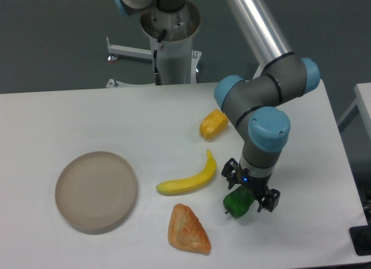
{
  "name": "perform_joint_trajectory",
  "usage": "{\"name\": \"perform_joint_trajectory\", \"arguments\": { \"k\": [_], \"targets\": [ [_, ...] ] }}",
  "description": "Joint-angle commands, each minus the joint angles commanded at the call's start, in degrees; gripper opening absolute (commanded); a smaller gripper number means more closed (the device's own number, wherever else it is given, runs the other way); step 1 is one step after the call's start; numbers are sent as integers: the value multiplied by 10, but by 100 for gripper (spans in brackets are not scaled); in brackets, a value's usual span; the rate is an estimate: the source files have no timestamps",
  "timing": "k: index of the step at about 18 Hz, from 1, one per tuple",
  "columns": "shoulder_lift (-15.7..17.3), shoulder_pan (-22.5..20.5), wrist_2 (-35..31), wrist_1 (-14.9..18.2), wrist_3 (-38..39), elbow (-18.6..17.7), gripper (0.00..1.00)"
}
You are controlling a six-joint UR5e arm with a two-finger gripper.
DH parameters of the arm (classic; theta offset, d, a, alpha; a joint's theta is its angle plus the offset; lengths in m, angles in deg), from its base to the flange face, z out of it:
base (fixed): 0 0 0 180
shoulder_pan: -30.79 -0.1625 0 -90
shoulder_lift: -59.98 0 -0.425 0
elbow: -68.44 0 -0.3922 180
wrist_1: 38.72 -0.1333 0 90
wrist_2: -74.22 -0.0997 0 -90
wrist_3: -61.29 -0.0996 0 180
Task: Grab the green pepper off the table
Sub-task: 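Move the gripper over the green bell pepper and lower it, then close the gripper fingers around the green bell pepper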
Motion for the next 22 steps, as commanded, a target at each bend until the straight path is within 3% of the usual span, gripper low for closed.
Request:
{"name": "perform_joint_trajectory", "arguments": {
  "k": [22],
  "targets": [
    [-1, -6, 0, -8, 26, -22, 100]
  ]
}}
